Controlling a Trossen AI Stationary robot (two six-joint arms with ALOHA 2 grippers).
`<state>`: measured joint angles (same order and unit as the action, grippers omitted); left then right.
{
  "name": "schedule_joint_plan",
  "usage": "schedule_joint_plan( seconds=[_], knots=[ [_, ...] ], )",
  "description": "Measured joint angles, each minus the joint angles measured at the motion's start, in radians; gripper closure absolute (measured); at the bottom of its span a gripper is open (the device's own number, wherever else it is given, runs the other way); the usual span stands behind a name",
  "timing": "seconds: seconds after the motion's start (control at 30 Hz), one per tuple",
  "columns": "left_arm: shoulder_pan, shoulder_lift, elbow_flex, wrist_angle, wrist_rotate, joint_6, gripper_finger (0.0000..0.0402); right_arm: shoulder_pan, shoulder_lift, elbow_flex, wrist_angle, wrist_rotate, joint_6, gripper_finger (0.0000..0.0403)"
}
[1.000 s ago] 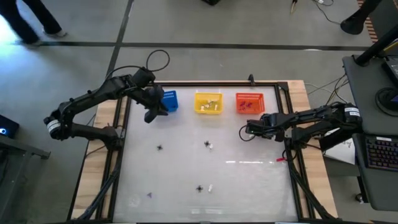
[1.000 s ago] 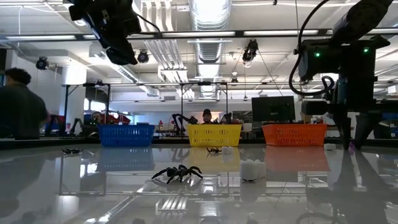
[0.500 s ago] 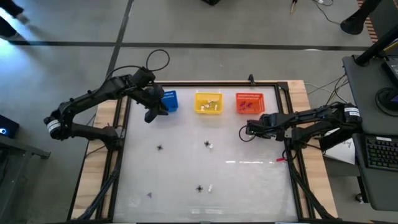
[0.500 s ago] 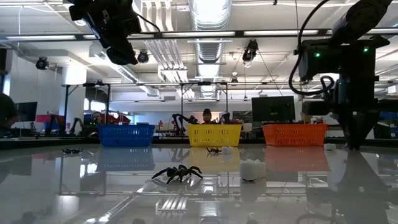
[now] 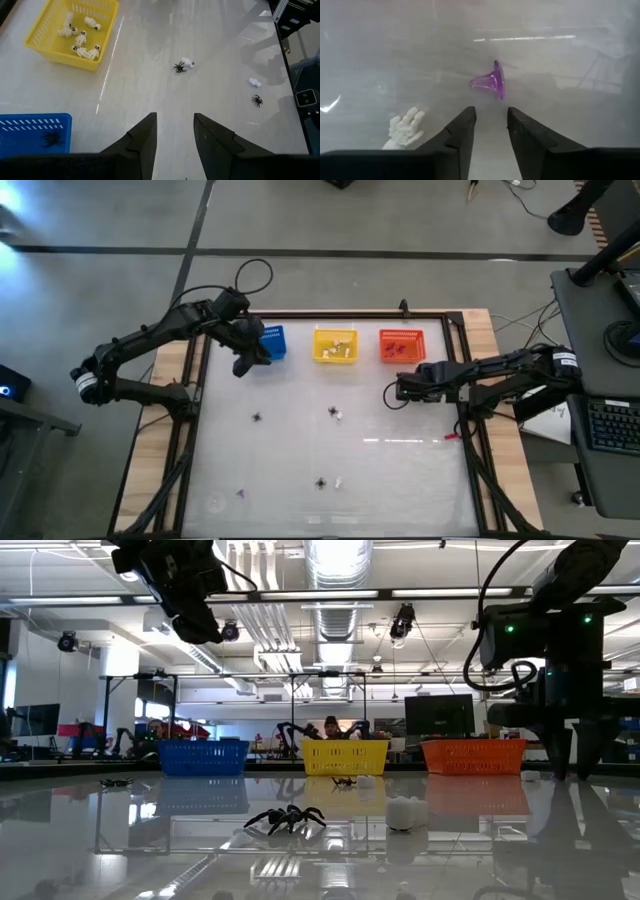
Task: Sort Halloween decoration
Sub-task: Put the purple witch hat toy into the orange basket
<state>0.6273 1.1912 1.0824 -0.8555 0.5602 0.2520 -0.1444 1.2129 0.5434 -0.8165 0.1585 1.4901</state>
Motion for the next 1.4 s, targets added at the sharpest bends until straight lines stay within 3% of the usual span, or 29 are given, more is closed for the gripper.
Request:
schedule_joint_plan(
  seconds=[0.2, 0.57, 1.03, 1.4],
  knots=[
    [0.000, 0.000, 0.000, 0.011, 0.000, 0.000, 0.0290, -0.016, 0.000, 0.001, 0.011, 0.087, -0.049, 0.0268],
    [0.000, 0.000, 0.000, 0.026, 0.000, -0.004, 0.0290, -0.075, 0.000, 0.001, 0.010, 0.099, -0.090, 0.0275],
    [0.000, 0.000, 0.000, 0.035, 0.000, -0.008, 0.0290, -0.079, -0.001, -0.018, 0.010, 0.085, -0.043, 0.0368],
    [0.000, 0.000, 0.000, 0.035, 0.000, -0.018, 0.0290, -0.079, -0.001, -0.020, 0.005, 0.070, -0.048, 0.0393]
  ],
)
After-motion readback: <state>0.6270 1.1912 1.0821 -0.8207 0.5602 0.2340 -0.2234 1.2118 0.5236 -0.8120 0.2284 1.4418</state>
